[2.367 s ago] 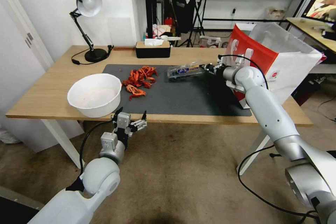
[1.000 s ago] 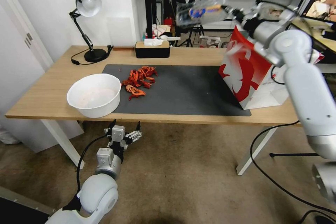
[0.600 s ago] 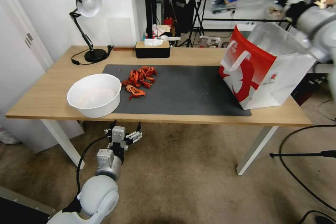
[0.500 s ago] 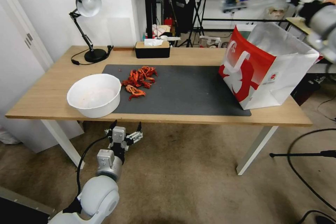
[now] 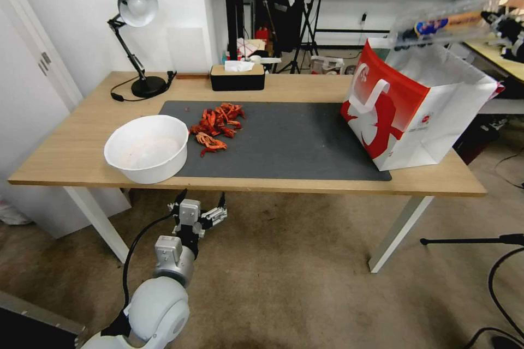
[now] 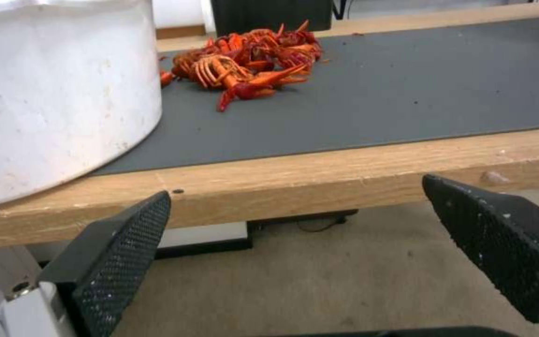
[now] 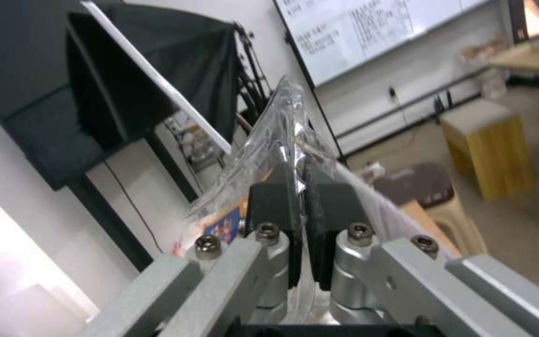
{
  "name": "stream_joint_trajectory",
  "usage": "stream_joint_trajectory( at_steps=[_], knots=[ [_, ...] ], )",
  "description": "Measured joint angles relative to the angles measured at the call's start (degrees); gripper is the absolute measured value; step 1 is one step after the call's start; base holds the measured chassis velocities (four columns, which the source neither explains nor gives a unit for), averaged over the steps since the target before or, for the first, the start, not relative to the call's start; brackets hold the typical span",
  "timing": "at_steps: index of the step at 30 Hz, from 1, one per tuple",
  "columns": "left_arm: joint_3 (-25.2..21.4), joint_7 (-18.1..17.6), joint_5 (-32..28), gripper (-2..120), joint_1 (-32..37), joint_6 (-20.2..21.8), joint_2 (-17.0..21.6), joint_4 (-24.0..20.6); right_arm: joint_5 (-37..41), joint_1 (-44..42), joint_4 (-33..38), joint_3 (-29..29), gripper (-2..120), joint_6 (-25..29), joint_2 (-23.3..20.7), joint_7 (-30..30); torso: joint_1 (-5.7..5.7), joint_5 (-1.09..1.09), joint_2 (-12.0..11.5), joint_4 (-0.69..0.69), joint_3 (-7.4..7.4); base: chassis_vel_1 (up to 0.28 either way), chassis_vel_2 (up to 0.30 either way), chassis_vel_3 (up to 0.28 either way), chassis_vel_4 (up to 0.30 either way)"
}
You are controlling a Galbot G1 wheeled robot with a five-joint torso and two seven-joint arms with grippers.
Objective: Close the takeout container lid, then place the container into the takeout bag.
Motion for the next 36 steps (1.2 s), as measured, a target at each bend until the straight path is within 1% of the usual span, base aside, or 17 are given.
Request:
stream_joint_trajectory(
  at_steps=[6,8,9,12,13,16,17,21,22,25,26,27,30,31,33,34,36],
  knots=[
    [0.11,0.03,0.29,100,0.47,0.00,-0.52,0.03,1.71,-2.30,0.07,0.66,1,-1.31,2.06,2.73,0.00,0.00,0.00,0.01,0.00,0.000,0.000,0.000,0.000],
    [0.09,0.04,0.38,100,0.65,0.00,-0.60,0.04,2.20,-3.02,0.21,0.75,6,-1.80,2.72,3.64,0.00,0.00,0.00,0.00,0.00,0.000,0.000,0.000,0.000],
    [0.09,0.04,0.38,100,0.65,0.00,-0.60,0.04,2.20,-3.02,0.21,0.75,6,-1.80,2.72,3.64,0.00,0.00,0.00,0.00,0.00,0.000,0.000,0.000,0.000],
    [-0.08,0.04,0.41,100,0.68,0.02,-0.61,0.07,2.35,-3.77,0.23,0.62,22,-2.08,3.44,4.37,0.00,-0.01,0.00,0.00,0.00,0.000,0.000,0.000,0.000],
    [-0.08,0.04,0.41,100,0.68,0.02,-0.61,0.07,2.35,-3.77,0.23,0.62,22,-2.08,3.44,4.37,0.00,-0.01,0.00,0.00,0.00,0.000,0.000,0.000,0.000],
    [-0.12,0.04,0.40,100,0.57,0.14,-0.83,0.06,1.86,-4.03,0.23,0.08,34,-2.11,3.78,4.25,0.00,-0.01,0.00,0.00,0.00,0.000,0.000,0.000,0.000],
    [-0.12,0.04,0.40,100,0.57,0.14,-0.83,0.06,1.86,-4.03,0.23,0.08,34,-2.11,3.78,4.25,0.00,-0.01,0.00,0.00,0.00,0.000,0.000,0.000,0.000],
    [-0.14,0.06,0.56,100,0.61,0.19,-1.39,0.16,0.06,-4.21,0.72,-0.49,55,-1.69,3.77,2.83,0.00,-0.01,0.00,0.00,0.00,0.000,0.000,0.000,0.000],
    [-0.14,0.06,0.56,100,0.61,0.19,-1.39,0.16,0.06,-4.21,0.72,-0.49,55,-1.69,3.77,2.83,0.00,-0.01,0.00,0.00,0.00,0.000,0.000,0.000,0.000],
    [-0.26,0.10,0.63,100,0.75,0.20,-1.55,0.16,-1.73,-4.17,0.69,-0.85,68,-1.24,3.47,2.09,0.01,-0.01,0.00,0.00,0.01,0.000,0.000,0.000,0.000],
    [-0.26,0.10,0.63,100,0.75,0.20,-1.55,0.16,-1.73,-4.17,0.69,-0.85,68,-1.24,3.47,2.09,0.01,-0.01,0.00,0.00,0.01,0.000,0.000,0.000,0.000],
    [-0.30,0.10,0.64,100,0.76,0.21,-1.60,0.14,-2.48,-4.18,0.60,-0.94,72,-1.08,3.35,1.69,0.01,-0.01,0.00,0.00,0.01,0.000,0.000,0.000,0.000],
    [-0.34,0.11,0.64,100,0.76,0.27,-1.78,0.12,-6.24,-4.21,0.30,-1.45,87,-0.21,2.94,-0.27,0.01,0.00,0.00,0.00,0.01,0.000,0.000,0.000,0.000],
    [-0.34,0.11,0.64,100,0.76,0.27,-1.78,0.12,-6.24,-4.21,0.30,-1.45,87,-0.21,2.94,-0.27,0.01,0.00,0.00,0.00,0.01,0.000,0.000,0.000,0.000],
    [-0.34,0.12,0.64,100,0.78,0.33,-1.97,0.07,-9.05,-4.22,0.20,-1.82,96,0.36,2.65,-1.48,0.01,0.00,0.00,0.00,0.01,0.000,0.000,0.000,0.000],
    [-0.34,0.13,0.65,100,0.84,0.34,-2.08,0.04,-10.42,-4.19,0.09,-2.03,98,0.59,2.48,-2.03,0.01,-0.01,0.00,0.00,0.01,0.000,0.000,0.000,0.000],
    [-0.34,0.13,0.66,100,0.92,0.35,-2.13,0.00,-11.41,-4.14,-0.01,-2.21,99,0.74,2.34,-2.48,0.01,0.00,0.00,0.00,0.01,0.000,0.000,0.000,0.000]
  ],
)
